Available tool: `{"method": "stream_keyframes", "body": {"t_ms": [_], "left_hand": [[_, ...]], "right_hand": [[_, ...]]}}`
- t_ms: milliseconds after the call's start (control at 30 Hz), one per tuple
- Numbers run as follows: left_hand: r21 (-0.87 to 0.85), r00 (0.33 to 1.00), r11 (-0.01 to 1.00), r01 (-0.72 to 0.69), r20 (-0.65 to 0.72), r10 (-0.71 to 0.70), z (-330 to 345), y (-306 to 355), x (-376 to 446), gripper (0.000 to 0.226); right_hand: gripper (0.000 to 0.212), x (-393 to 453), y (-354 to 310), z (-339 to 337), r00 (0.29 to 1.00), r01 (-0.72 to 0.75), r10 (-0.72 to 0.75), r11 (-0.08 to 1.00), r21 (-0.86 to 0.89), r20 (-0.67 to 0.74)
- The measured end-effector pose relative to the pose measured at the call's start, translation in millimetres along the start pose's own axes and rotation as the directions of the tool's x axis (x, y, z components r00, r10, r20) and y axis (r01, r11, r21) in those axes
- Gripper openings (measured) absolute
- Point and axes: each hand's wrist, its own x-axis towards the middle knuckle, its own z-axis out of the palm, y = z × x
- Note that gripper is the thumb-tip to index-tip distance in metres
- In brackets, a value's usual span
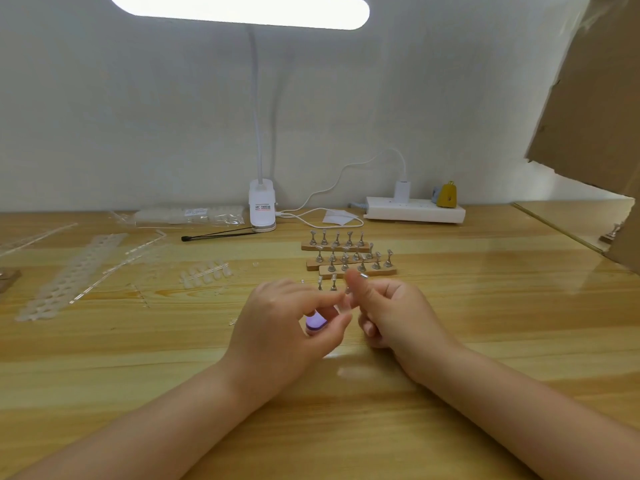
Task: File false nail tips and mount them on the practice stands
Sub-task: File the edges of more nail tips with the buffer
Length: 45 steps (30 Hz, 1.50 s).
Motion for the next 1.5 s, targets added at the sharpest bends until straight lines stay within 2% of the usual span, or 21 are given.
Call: {"method": "stream_keyframes", "body": {"t_ms": [67,100,200,267,333,500,633,867,1033,1133,1300,1500], "left_hand": [[0.023,0.999,0.999,0.027,-0.031,-0.026,-1.0,-0.4,0.6,0.023],[0.034,0.998,0.999,0.041,-0.044,-0.04,-1.8,-0.9,1.0,0.024],[0.026,0.995,0.996,0.088,-0.056,-0.087,-4.4,-3.4,2.3,0.026],[0.032,0.993,0.994,0.107,-0.05,-0.105,-5.1,-4.2,2.8,0.027],[0.051,0.993,0.993,0.109,-0.041,-0.107,-5.0,-4.6,2.9,0.027],[0.07,0.991,0.989,0.131,-0.008,-0.131,-3.9,-4.5,2.8,0.027],[0.133,0.992,0.984,0.119,0.017,-0.122,-1.2,-1.3,1.7,0.011],[0.195,0.994,0.977,0.09,0.043,-0.1,1.4,2.1,1.3,0.012],[0.2,0.995,0.976,0.082,0.034,-0.091,1.9,0.2,0.2,0.011],[0.173,0.997,0.982,0.077,-0.018,-0.075,0.4,-1.1,-0.2,0.014],[0.111,0.998,0.993,0.039,-0.047,-0.034,-3.8,-1.2,2.2,0.031],[0.107,1.0,0.994,0.018,-0.027,-0.016,-2.4,-2.3,2.0,0.03]], "right_hand": [[0.053,2.0,-0.5,-3.9,0.992,0.06,-0.068,0.995,-0.075,-0.106],[0.049,4.2,0.2,-9.1,0.976,0.114,-0.144,0.977,-0.18,-0.164],[0.02,11.6,3.5,-29.0,0.9,0.206,-0.381,0.801,-0.562,-0.213],[0.012,16.8,7.2,-36.0,0.901,0.151,-0.392,0.688,-0.71,-0.187],[0.013,21.5,10.9,-37.7,0.927,0.09,-0.334,0.64,-0.763,-0.17],[0.014,28.1,13.5,-39.1,0.952,0.085,-0.275,0.653,-0.752,-0.131],[0.022,29.7,13.2,-38.3,0.957,0.093,-0.275,0.601,-0.794,-0.097],[0.017,31.0,10.5,-35.2,0.93,0.139,-0.361,0.514,-0.846,-0.066],[0.012,24.6,8.7,-29.9,0.886,0.207,-0.463,0.439,-0.874,-0.022],[0.004,17.0,5.7,-26.1,0.855,0.291,-0.518,0.489,-0.822,-0.006],[0.004,3.5,6.5,-16.2,0.878,0.368,-0.478,0.677,-0.638,0.0],[0.008,1.8,7.8,-12.2,0.879,0.415,-0.475,0.715,-0.562,0.044]]}}
